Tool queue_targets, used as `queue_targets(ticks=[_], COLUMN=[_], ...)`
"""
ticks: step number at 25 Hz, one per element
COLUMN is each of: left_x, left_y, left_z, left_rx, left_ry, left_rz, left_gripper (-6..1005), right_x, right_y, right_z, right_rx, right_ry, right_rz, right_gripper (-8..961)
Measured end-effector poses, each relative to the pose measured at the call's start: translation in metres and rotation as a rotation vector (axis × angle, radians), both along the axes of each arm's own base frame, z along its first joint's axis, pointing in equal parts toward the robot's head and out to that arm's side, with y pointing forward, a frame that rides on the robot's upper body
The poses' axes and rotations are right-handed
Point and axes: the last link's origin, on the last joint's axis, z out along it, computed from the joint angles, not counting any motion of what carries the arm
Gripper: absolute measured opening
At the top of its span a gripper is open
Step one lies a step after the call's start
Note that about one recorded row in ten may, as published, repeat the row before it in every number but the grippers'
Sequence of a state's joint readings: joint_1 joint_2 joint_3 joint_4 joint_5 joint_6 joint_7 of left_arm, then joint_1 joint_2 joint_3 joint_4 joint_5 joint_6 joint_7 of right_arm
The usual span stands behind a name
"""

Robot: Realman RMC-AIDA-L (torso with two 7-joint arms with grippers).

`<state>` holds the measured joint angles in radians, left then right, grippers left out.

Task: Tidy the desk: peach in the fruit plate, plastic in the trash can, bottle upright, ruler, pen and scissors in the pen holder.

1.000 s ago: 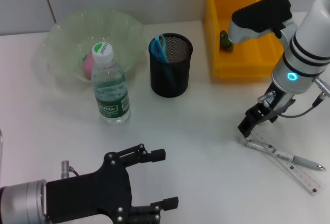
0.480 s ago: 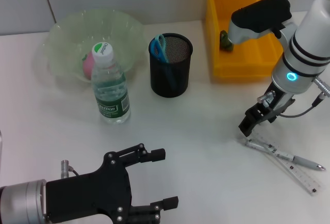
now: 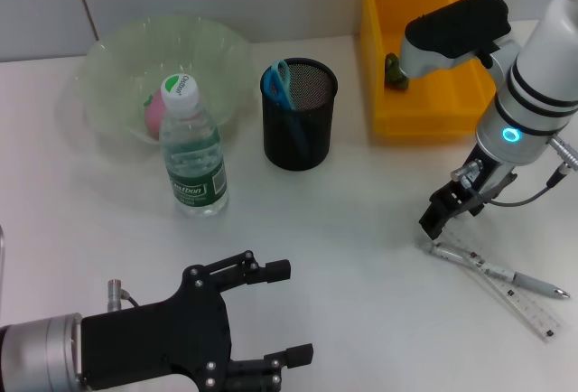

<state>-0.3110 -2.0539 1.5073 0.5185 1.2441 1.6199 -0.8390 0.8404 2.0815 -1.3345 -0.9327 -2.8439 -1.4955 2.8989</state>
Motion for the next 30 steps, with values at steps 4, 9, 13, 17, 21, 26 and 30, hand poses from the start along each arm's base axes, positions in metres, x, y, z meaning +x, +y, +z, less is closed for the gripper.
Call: queue_targets(ticks=[4, 9, 13, 17, 21, 26, 30], left_x=[0.0001, 0.0000, -0.0001, -0.0001, -0.0001, -0.0004, -0.0005], left_y=[0.0000, -0.0001, -0.0003, -0.0005, -0.0002, -0.0005, -0.0006], left_z=[-0.0001, -0.0001, -0.0002, -0.0003, -0.0004, -0.0005, -0.0002], left_rx=[0.000, 0.000, -0.001, -0.002, -0.001, -0.001, -0.001], left_ry=[0.000, 0.000, 0.000, 0.001, 0.002, 0.002, 0.001], left_rz=[-0.001, 0.000, 0.000, 0.000, 0.000, 0.001, 0.002], left_gripper=[818, 818, 818, 819, 819, 819, 819], right_x=[0.0008, 0.0010, 0.0010, 0.0008, 0.0024, 0.0026, 0.0010], right_y=[-0.0004, -0.0005, -0.0005, -0.0007, -0.0015, -0.0010, -0.0002], right_z=[-0.0001, 0.0002, 0.0003, -0.0002, -0.0015, -0.0014, -0.0007], right_rx=[0.001, 0.004, 0.004, 0.001, -0.005, -0.002, 0.003], right_ry=[0.000, 0.007, 0.007, 0.003, 0.001, 0.003, 0.009], right_rz=[-0.003, -0.008, -0.008, -0.005, -0.012, -0.013, -0.008], right_gripper=[642, 600, 566, 525, 484, 463, 446])
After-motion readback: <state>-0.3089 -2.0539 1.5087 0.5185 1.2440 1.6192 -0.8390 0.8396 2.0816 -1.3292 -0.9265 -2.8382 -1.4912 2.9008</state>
